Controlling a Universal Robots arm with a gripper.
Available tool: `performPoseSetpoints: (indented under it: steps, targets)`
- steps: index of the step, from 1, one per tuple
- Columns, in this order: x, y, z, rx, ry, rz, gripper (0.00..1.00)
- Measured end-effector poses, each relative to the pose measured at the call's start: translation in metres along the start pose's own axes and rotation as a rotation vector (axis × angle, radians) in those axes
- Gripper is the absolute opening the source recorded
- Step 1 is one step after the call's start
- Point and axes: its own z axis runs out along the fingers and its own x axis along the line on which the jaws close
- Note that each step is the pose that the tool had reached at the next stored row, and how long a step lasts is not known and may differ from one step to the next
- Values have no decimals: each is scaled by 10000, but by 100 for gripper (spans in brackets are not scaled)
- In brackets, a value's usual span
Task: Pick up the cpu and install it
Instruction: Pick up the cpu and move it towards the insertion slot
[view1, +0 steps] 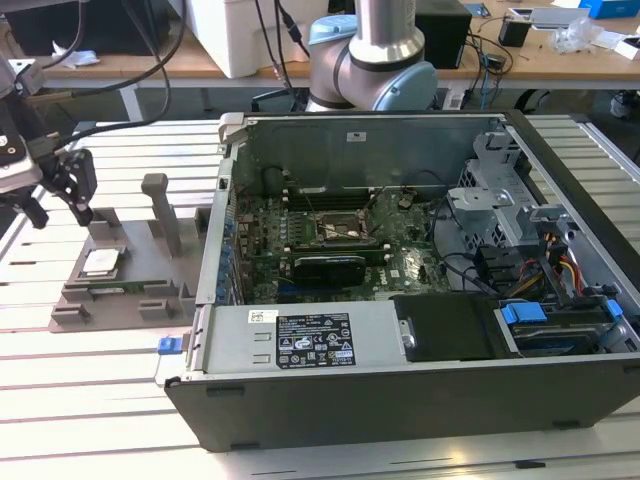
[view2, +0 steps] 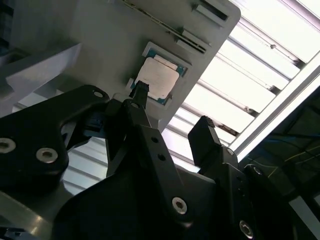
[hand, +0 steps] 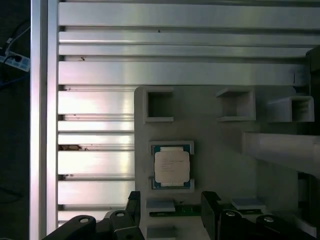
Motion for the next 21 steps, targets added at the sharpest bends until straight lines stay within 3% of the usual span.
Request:
performPoseSetpoints:
  steps: [3,5,21]
  targets:
    - [-5,38,25,79,2,-89,60]
    - [-5,39,67,79,2,-94,60]
    - [-3,38,183,80,2,-94,60]
